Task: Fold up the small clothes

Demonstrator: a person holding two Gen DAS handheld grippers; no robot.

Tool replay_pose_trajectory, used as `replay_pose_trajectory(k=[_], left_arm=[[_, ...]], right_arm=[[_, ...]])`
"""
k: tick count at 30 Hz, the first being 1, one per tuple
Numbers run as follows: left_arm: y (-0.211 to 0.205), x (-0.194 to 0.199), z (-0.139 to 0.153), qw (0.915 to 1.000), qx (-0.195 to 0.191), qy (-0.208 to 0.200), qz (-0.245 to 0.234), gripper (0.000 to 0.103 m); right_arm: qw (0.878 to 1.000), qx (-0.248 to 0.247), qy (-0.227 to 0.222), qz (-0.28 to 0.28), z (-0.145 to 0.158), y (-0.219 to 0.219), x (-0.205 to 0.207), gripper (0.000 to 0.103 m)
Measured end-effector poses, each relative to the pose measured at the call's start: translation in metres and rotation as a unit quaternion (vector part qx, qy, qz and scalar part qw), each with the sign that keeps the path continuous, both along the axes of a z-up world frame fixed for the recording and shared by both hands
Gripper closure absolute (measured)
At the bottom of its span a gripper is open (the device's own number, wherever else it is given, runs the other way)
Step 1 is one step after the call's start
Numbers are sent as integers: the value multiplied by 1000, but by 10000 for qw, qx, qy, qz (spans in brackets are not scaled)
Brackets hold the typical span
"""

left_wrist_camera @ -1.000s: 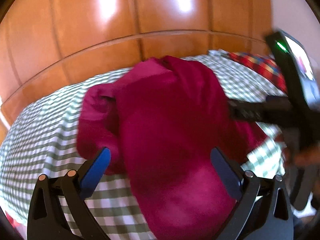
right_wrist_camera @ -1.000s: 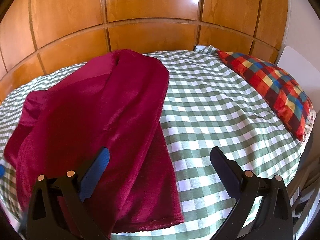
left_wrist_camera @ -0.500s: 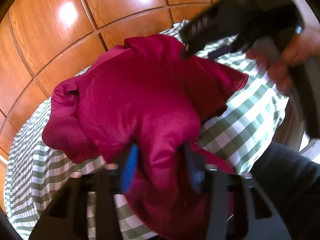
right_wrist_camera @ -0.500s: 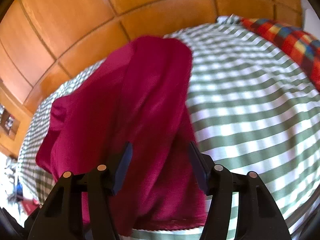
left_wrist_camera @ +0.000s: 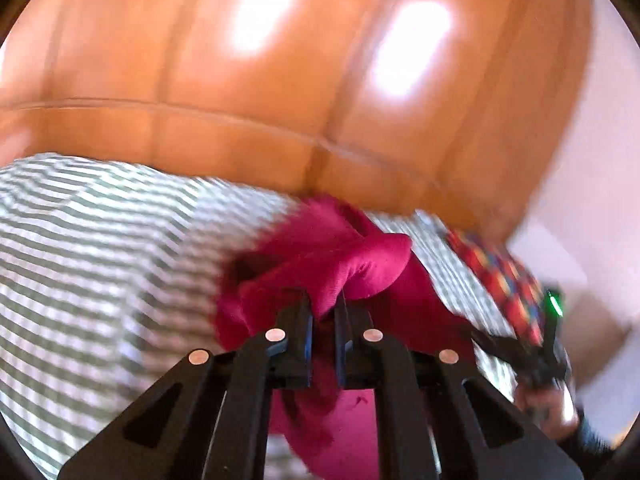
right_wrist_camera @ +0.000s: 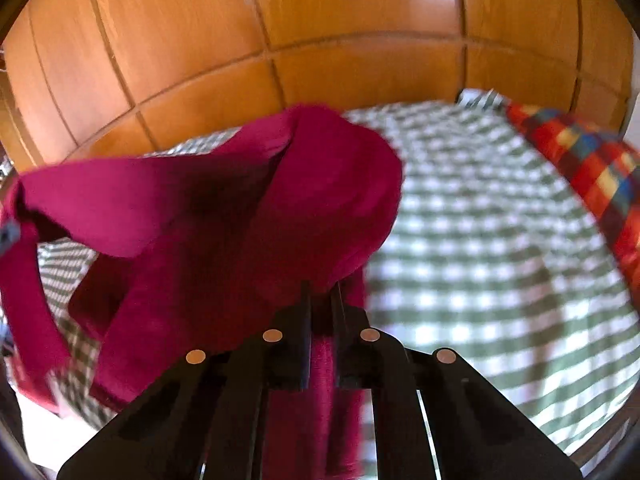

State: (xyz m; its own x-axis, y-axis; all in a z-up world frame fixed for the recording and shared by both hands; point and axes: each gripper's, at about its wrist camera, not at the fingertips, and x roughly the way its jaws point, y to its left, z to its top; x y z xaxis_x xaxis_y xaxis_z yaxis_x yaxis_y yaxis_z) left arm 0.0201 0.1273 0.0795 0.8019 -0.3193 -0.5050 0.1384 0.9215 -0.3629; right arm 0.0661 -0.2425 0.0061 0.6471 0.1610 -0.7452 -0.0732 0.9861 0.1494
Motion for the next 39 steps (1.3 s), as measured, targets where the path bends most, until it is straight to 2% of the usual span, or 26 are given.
replay_pose_trajectory(k=[3,6,9,13,15,16,17,18,19,20,21,22,23,24,26,28,29,30,32,34,37,39], left_arm=[[42,27,7,9976,70,7,694,96],[79,65,2,9894,360,234,1391,96],[112,97,-10,9776,563,586,1942,96],[138,133,-28,9597,999,952,2446,96],[150,151,-38,9506,1094,1207,2642,94],[153,157,-44,9475,1114,1334,2684,89],[156,163,-48,9439,1133,1426,2756,88],[159,165,-51,9413,1158,1434,2829,79],[161,164,-51,9416,1169,1402,2831,61],[161,161,-50,9414,1184,1343,2858,49],[162,154,-49,9400,1199,1224,2949,32],[160,147,-46,9418,1165,1118,2948,30],[159,139,-45,9452,1123,1063,2876,30],[154,126,-44,9505,1042,1034,2737,30],[146,104,-46,9641,747,955,2364,30],[129,77,-57,9829,169,978,1551,30],[124,70,-61,9860,19,993,1338,30],[112,56,-68,9903,-249,1003,925,29],[89,32,-76,9922,-608,1016,386,28],[66,12,-87,9905,-868,1062,4,23],[39,0,-104,9872,-989,1173,-428,22],[27,2,-111,9862,-1004,1222,-489,23]], right_arm=[[9992,-287,-145,-244,12,-22,13,96],[9954,-701,-268,-603,19,-49,31,96],[9894,-1042,-215,-986,18,-80,54,96],[9778,-1427,15,-1534,8,-122,92,96],[9722,-1551,139,-1748,2,-140,110,96],[9695,-1593,189,-1852,0,-147,118,96],[9671,-1607,239,-1958,-3,-156,129,96],[9659,-1620,254,-2005,-4,-158,135,95],[9642,-1653,257,-2058,-5,-161,141,94],[9627,-1678,252,-2108,-5,-165,146,84],[9600,-1736,234,-2185,-3,-169,149,75],[9578,-1789,176,-2245,0,-169,148,50],[9553,-1830,13,-2322,7,-171,143,29],[9538,-1857,-123,-2358,11,-169,138,25],[9574,-1832,-301,-2211,21,-163,119,25],[9690,-1578,-224,-1888,22,-152,99,25],[9741,-1431,-162,-1743,21,-148,91,25],[9824,-1142,-20,-1478,16,-140,77,25],[9931,-592,323,-956,3,-125,53,25],[9964,-16,773,-352,-17,-103,24,27],[9885,628,1343,288,-43,-72,-9,37],[9807,985,1609,516,-58,-56,-26,42]])
